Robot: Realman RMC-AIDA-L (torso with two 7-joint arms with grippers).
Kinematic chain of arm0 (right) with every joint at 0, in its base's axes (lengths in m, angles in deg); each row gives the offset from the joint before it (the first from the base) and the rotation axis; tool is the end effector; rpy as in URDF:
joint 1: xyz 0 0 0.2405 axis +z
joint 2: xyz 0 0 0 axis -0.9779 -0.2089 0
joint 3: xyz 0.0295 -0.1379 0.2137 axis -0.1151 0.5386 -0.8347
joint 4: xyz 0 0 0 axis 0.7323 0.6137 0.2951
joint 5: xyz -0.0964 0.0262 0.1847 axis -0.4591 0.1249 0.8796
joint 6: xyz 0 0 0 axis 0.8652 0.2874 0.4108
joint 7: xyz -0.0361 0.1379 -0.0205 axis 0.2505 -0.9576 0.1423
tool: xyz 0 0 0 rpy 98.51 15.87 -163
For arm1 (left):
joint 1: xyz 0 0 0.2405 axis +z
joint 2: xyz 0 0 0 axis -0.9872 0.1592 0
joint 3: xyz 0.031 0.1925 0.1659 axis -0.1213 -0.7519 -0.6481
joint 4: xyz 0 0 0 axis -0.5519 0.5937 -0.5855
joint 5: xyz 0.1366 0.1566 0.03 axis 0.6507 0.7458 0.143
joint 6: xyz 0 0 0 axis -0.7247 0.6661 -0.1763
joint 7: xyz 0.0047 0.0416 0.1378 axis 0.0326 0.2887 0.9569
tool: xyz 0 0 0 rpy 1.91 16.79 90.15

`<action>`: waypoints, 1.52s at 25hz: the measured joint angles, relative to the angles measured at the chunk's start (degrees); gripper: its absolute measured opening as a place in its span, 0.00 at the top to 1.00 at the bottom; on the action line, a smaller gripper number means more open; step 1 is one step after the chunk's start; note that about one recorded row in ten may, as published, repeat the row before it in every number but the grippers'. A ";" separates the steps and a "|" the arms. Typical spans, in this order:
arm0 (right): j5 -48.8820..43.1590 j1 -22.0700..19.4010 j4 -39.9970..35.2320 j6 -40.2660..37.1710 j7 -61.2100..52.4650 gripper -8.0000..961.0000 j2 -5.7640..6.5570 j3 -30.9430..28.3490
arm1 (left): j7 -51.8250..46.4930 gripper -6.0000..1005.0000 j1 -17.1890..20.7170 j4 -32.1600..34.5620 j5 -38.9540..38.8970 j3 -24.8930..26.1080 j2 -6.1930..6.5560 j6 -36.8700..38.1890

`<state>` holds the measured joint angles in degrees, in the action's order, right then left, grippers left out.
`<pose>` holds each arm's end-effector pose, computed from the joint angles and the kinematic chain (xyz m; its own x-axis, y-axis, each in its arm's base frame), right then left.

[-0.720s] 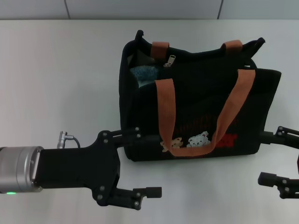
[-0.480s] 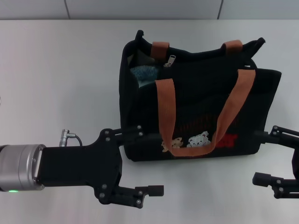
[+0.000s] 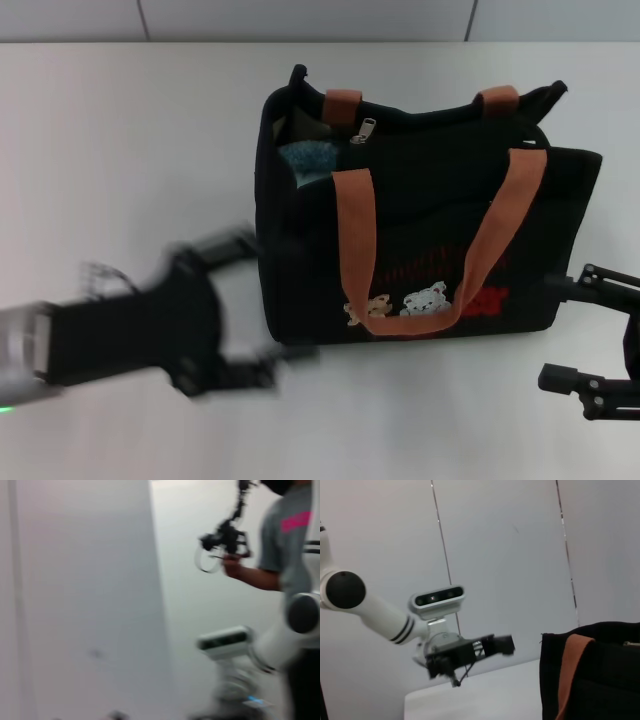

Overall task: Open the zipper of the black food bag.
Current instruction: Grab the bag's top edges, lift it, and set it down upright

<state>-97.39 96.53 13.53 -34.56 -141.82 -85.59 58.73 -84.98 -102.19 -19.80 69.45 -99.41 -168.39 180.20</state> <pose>0.2922 0.2225 0.0329 0.7274 -0.1486 -0.6699 -0.2593 -0.9634 -0.0678 -0.2541 0.2328 -0.0138 0.6089 -0.1025 0.7866 0.0592 -0.9830 -0.1739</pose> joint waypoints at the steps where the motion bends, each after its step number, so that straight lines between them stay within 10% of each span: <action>1: 0.04 -0.18 0.21 0.04 0.43 0.13 0.01 -0.12 | 0.83 0.18 1.51 -0.31 -1.69 2.04 0.07 -0.06; 16: 0.04 -0.37 1.76 1.50 1.23 0.13 0.01 -0.66 | 19.65 0.20 -1.61 -17.90 -6.62 4.30 -0.39 -9.72; 32: 0.11 -0.39 2.38 2.48 0.82 0.13 0.00 -0.67 | 39.93 0.22 -2.97 -31.95 -6.97 17.31 -0.39 -15.77; 38: 0.18 -0.40 2.46 2.53 0.81 0.13 0.01 -0.71 | 40.00 0.47 -3.17 -32.00 -6.94 17.43 -0.39 -15.88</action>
<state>-97.21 96.13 15.99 -32.03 -141.02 -85.58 58.03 -44.99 -105.37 -51.80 62.51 -81.98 -168.78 164.33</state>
